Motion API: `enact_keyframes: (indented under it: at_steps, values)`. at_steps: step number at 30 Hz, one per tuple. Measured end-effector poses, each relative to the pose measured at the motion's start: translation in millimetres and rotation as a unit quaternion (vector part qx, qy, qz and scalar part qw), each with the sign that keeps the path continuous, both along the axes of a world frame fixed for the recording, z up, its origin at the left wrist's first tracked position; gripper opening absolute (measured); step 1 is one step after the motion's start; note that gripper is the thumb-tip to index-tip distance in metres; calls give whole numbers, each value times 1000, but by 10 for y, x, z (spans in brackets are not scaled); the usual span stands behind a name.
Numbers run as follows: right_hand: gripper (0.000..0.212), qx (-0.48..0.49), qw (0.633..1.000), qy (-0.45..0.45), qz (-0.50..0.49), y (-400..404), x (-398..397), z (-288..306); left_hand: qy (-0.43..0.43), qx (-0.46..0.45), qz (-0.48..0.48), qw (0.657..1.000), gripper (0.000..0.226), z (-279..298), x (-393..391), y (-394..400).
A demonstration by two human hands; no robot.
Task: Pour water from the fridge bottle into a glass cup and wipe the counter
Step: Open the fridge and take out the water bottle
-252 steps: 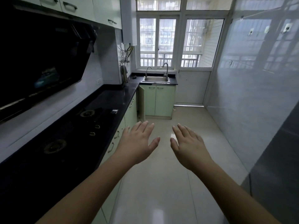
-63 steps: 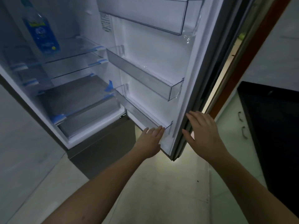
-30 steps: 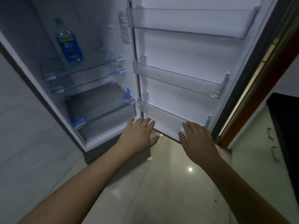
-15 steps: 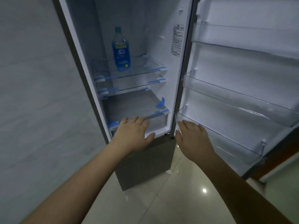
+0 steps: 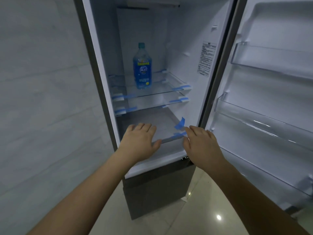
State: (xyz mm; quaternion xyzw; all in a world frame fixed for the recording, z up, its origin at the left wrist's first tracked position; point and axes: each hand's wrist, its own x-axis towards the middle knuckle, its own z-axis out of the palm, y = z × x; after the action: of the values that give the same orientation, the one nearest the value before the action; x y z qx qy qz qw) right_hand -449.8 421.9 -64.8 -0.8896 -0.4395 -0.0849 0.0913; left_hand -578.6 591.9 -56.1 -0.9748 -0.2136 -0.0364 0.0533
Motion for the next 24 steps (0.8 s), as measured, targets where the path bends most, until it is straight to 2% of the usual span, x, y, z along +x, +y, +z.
enact_keyframes:
  at_steps: [1,4,7,9,12,18,24]
  values:
    - [68,-1,1000,-1,6,64,48,8,-3,4,2,1000,64,5,49,38]
    - [56,-16,1000,9,13,251,278,2,-13,8,14,1000,63,8,227,163]
    - [64,-16,999,9,34,412,522,48,-18,6,34,999,63,-2,426,267]
    - [53,-15,999,15,50,513,705,93,-17,5,47,999,65,34,554,307]
    - [50,1,997,8,73,705,996,203,-16,9,64,998,67,158,762,394]
    - [66,82,990,-18,113,1118,1419,367,-33,24,109,993,72,449,1095,647]
    - [73,86,986,-17,142,1579,1564,453,-68,51,140,986,72,612,1285,1006]
